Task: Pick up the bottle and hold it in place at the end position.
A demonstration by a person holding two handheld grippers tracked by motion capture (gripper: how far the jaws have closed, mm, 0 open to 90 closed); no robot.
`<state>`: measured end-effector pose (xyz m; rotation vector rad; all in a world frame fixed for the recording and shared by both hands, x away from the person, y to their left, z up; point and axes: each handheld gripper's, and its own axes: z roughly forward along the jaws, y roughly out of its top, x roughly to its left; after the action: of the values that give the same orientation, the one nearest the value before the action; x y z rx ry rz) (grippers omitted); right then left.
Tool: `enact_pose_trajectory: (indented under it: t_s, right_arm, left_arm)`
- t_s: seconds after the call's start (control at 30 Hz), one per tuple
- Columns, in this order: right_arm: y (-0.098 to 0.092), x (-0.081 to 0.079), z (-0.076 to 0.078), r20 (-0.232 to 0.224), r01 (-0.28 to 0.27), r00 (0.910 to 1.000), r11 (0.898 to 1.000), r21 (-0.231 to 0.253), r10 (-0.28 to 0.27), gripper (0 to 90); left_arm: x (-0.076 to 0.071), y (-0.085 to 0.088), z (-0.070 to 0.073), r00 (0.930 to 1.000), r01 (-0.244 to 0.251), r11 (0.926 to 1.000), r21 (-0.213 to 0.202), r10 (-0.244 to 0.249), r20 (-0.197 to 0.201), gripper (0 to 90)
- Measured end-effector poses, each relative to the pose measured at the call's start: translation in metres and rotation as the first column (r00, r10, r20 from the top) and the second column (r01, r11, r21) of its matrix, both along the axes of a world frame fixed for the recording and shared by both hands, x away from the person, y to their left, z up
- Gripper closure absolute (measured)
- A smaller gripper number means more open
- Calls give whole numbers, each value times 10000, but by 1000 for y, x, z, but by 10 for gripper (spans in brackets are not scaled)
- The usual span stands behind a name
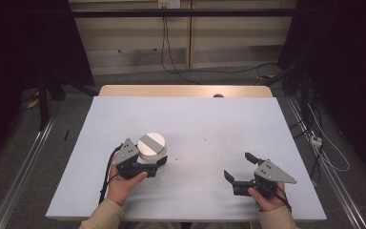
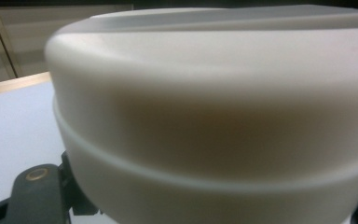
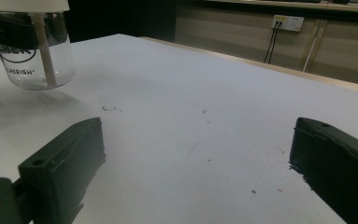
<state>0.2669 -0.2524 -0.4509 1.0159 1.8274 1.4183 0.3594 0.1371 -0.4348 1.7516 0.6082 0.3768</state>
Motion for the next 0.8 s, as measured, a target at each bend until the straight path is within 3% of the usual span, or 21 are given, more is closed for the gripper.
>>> enact_pose_trajectory:
  t_s: [0.8]
  right_arm:
    - [-1,0,0,37,-3,10000,10000,39,2,25]
  left_arm:
    - [20,-19,4,10000,-50,9999,93,50,45,184]
